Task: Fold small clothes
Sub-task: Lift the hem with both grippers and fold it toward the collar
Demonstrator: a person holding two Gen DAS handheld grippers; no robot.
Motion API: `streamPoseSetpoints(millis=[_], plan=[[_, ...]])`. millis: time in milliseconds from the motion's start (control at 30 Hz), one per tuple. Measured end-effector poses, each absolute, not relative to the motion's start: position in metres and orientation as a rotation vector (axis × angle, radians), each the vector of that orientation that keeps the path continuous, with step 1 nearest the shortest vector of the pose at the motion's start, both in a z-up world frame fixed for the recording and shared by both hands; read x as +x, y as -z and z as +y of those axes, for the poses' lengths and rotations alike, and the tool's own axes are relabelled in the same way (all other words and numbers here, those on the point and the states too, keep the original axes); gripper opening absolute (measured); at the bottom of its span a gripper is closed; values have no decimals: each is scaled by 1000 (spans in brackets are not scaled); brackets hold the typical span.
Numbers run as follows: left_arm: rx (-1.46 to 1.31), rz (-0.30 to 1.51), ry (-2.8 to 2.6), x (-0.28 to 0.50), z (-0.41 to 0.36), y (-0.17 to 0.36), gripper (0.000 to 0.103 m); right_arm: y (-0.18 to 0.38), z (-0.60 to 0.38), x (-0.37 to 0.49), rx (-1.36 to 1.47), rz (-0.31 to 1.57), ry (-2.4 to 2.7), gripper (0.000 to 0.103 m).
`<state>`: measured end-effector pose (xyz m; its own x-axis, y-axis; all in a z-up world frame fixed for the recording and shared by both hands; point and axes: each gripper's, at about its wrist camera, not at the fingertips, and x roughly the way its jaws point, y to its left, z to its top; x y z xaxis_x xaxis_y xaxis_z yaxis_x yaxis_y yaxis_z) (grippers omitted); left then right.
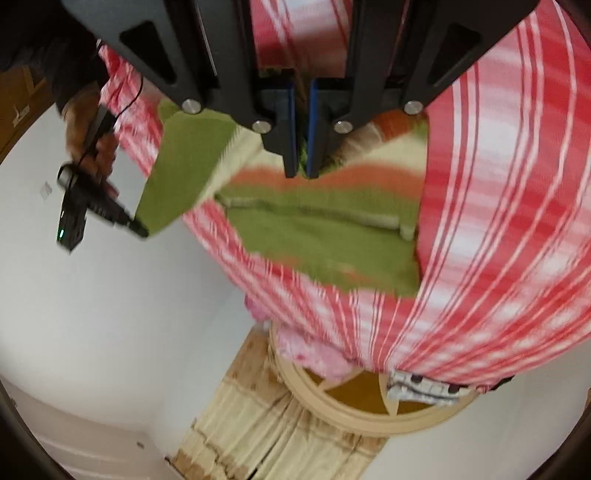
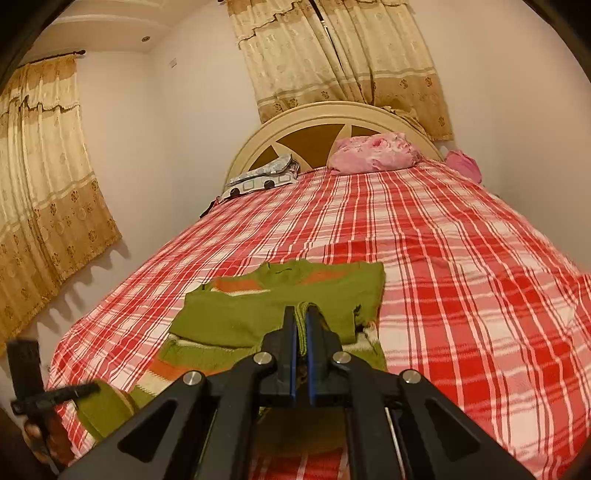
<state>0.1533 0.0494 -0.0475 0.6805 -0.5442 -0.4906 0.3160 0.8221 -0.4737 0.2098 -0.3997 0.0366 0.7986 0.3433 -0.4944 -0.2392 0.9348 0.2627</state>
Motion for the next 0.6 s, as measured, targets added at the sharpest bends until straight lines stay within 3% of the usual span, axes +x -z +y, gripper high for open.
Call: streamPoseSetpoints(millis=[300,467,500,533,567,600], plan=[[-377,599,463,262,56,23,2,-53,-397,279,202,551,-291,3],[-222,635,477,270,39,35,6,-45,-393,317,198,581,-264,3],[-163,651,487,268,32,42,16,-42,-393,321,200,589,-262,3],[-99,674,491,265,24,50,39,-39,-393,326,197,596,-261,3],[-47,694,490,264,16,58,54,-35,-393,329,188,600,-258,3],[-13,707,496,264,11,64,78,-30,-393,333,174,607,-254,3]])
